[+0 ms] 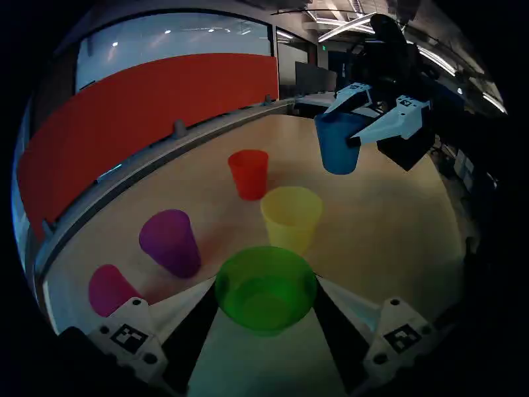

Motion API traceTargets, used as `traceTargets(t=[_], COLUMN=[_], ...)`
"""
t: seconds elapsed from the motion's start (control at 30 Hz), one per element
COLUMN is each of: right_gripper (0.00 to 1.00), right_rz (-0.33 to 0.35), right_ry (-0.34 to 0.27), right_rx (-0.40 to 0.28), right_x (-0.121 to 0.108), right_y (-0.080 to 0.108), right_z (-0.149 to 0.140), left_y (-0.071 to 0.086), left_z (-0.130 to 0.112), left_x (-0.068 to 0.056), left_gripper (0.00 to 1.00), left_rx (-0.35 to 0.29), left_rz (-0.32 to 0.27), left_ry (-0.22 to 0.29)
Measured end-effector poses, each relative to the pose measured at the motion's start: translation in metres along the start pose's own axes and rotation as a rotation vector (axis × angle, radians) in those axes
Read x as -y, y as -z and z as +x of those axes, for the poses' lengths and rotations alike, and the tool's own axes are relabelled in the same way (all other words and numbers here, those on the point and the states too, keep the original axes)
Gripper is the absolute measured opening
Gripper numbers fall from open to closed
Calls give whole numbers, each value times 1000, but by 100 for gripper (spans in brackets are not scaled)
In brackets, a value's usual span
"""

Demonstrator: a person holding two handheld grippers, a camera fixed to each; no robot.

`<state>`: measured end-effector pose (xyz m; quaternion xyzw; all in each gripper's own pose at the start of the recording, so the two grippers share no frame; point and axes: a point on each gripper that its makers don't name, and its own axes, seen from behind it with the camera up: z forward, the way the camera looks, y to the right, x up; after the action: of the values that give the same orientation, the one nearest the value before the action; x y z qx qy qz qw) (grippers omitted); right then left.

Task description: Pour water

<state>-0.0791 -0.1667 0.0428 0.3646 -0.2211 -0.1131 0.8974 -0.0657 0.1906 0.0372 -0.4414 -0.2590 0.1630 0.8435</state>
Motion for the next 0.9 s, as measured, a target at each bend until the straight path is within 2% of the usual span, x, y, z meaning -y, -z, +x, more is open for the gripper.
traceTargets(t=[0.5,0.9], right_gripper=[94,94], right_rz=[17,16], right_ry=[-1,6], right_rx=[25,46], right_x=[4,5], right_y=[-13,-21], right_z=[-9,-16], left_y=[-8,-5], left_z=[-14,-19], left_x=[1,3], left_gripper=[89,89], left_rx=[-2,-9], left_rz=[-19,-20], left_ry=[44,69])
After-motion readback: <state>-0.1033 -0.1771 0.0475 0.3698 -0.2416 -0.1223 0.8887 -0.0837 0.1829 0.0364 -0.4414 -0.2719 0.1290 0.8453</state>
